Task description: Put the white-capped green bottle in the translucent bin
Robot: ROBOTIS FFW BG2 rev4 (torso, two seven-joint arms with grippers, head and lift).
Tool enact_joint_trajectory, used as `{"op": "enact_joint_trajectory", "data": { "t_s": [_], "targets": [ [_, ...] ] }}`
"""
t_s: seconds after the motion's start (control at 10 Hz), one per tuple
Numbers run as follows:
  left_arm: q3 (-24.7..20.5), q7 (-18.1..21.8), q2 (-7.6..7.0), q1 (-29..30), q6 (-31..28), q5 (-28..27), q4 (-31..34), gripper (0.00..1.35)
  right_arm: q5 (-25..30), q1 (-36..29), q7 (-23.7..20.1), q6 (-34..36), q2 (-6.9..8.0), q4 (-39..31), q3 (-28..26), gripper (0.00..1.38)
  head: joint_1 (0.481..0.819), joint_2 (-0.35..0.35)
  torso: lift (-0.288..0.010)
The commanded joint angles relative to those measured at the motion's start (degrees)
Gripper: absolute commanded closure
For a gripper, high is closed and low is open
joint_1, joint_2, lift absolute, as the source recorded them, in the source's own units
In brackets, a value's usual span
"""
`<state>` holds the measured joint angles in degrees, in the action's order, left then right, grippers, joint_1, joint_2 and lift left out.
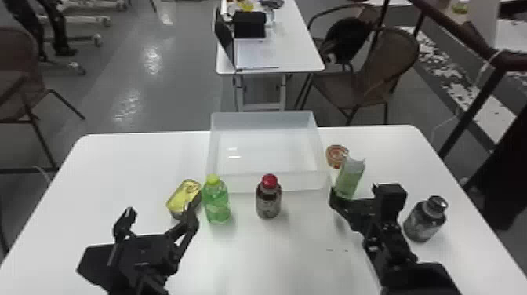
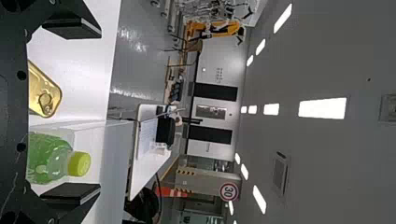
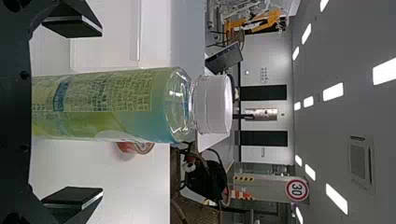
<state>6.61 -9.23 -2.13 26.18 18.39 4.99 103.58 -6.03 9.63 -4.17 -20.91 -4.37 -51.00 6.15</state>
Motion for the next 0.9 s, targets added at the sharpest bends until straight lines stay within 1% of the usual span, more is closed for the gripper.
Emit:
{"op": "enact_joint_trajectory", "data": {
  "t_s": [0.0,0.1,0.2,0.3,0.4,0.5,0.6,0.7,0.8],
  "targets": [
    [-0.5,0.0,0.38,0.4,0.5,0.2,-0.1,0.14,1.3,3.3,0.0,-0.2,0.41,4.9,0.0,0.09,0.695,-0.004,-0.044],
    [-0.8,0.0,0.55,0.7,0.9,0.4,-0.3,0.14,2.4,5.6,0.0,-0.2,0.24,8.5,0.0,0.09,0.695,-0.003,-0.044],
    [-1.1,0.0,0.73,1.2,1.2,0.8,-0.4,0.14,2.8,8.9,-2.1,-0.8,0.24,13.9,0.0,0.09,0.695,0.001,-0.044],
    [-1.1,0.0,0.73,1.2,1.3,0.9,-0.5,0.14,4.7,11.2,-2.9,-2.3,0.15,17.0,0.0,0.1,0.695,0.005,-0.044],
    [-1.1,0.0,0.9,1.3,1.3,1.1,-0.7,0.14,5.9,12.1,-2.9,-2.2,0.32,17.3,0.0,0.28,0.695,0.01,-0.044],
    [-1.1,0.2,0.99,1.2,1.3,1.1,-0.9,0.14,3.8,11.6,-3.8,-4.3,0.41,17.3,0.0,1.02,0.695,0.012,-0.044],
    [-1.1,0.2,1.43,1.2,1.4,1.1,-1.1,0.14,-0.1,7.8,-4.1,-4.9,0.5,12.3,0.1,1.24,0.695,0.015,-0.044],
    [-1.2,0.2,2.13,1.2,1.8,0.9,-1.4,0.14,-2.8,3.4,-4.2,-3.6,0.85,5.5,0.1,1.28,0.695,0.015,-0.044],
    [-1.3,0.4,2.28,1.1,1.9,0.8,-1.5,0.15,-3.1,-2.2,-4.1,0.3,0.85,-4.9,0.1,1.28,0.695,0.017,-0.044]
  ]
}}
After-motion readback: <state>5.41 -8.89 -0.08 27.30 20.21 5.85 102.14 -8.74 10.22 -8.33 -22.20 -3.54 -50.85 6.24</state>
